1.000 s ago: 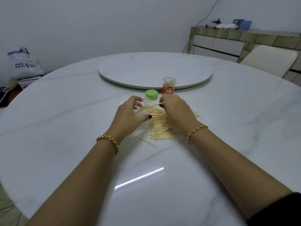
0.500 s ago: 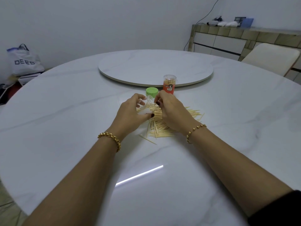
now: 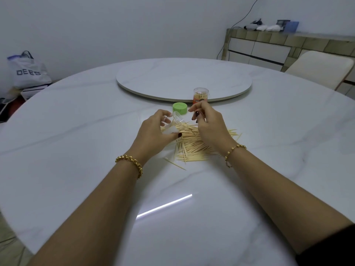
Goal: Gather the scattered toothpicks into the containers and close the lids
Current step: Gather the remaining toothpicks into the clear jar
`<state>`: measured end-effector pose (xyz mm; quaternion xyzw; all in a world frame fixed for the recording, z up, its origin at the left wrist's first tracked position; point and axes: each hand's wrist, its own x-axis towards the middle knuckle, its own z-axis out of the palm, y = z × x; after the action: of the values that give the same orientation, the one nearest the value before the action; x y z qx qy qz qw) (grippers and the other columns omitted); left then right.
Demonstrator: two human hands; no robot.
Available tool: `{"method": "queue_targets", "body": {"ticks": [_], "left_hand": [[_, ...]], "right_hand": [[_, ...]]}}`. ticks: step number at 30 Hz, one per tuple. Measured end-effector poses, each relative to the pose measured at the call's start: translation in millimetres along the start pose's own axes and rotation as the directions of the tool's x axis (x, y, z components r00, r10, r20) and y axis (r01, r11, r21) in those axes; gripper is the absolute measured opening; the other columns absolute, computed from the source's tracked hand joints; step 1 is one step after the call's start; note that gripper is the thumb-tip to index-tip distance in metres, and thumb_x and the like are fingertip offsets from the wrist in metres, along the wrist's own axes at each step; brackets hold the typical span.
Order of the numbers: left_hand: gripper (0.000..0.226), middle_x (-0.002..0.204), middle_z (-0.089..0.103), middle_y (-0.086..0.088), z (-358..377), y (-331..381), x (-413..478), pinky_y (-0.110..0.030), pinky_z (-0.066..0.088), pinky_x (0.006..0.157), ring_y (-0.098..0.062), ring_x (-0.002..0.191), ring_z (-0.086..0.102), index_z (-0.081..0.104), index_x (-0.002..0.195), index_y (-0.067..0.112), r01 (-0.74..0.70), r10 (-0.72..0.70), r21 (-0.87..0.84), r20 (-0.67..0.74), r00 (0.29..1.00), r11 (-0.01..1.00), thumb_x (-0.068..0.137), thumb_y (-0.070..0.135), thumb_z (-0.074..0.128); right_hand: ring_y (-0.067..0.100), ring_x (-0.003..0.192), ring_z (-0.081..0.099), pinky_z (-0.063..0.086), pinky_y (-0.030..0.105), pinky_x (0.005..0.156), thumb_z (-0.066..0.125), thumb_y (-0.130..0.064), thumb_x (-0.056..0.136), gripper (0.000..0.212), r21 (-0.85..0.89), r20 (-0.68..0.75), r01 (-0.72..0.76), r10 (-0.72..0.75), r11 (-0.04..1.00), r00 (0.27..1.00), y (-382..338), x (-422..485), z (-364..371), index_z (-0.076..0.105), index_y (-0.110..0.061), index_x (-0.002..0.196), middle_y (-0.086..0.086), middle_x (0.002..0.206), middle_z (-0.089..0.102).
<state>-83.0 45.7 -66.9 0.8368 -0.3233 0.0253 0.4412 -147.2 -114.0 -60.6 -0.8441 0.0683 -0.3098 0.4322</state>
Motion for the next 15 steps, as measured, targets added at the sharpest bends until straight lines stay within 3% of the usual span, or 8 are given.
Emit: {"method": "queue_targets", "body": {"ticks": [3, 9, 15], "left_hand": [[0.055, 0.114, 0.060, 0.005, 1.0, 1.2, -0.6, -0.010, 0.039, 0.072, -0.011, 0.104, 0.055, 0.051, 0.121, 0.022, -0.005, 0.005, -0.003, 0.000, 1.000, 1.000, 0.075, 0.033, 0.079], [0.054, 0.113, 0.060, 0.005, 3.6, 5.0, -2.0, -0.009, 0.039, 0.072, -0.010, 0.104, 0.055, 0.051, 0.122, 0.021, -0.020, 0.020, -0.024, 0.007, 1.000, 1.000, 0.076, 0.031, 0.079], [0.055, 0.114, 0.060, 0.004, 5.9, 6.4, -2.4, -0.011, 0.041, 0.072, -0.011, 0.104, 0.056, 0.051, 0.122, 0.022, -0.026, 0.028, -0.044, 0.027, 0.999, 0.999, 0.076, 0.033, 0.079]], "right_hand": [[0.008, 0.068, 0.049, 0.039, 0.012, 0.057, 0.036, 0.006, 0.091, 0.034, 0.072, -0.037, -0.054, 0.056, 0.996, 0.998, 2.0, 1.5, 1.3, 0.058, -0.019, 0.093, 0.001, 0.080, 0.056], [0.017, 0.083, 0.064, 0.048, 0.019, 0.070, 0.033, 0.010, 0.091, 0.038, 0.323, -0.199, -0.066, 0.135, 0.944, 0.971, -5.9, 3.8, 5.1, 0.058, -0.018, 0.086, 0.003, 0.078, 0.062], [0.023, 0.096, 0.069, 0.054, 0.032, 0.090, 0.031, 0.007, 0.099, 0.033, 0.671, -0.168, -0.104, 0.286, 0.735, 0.943, -19.6, 5.1, 2.2, 0.060, -0.008, 0.097, 0.014, 0.093, 0.069]]}}
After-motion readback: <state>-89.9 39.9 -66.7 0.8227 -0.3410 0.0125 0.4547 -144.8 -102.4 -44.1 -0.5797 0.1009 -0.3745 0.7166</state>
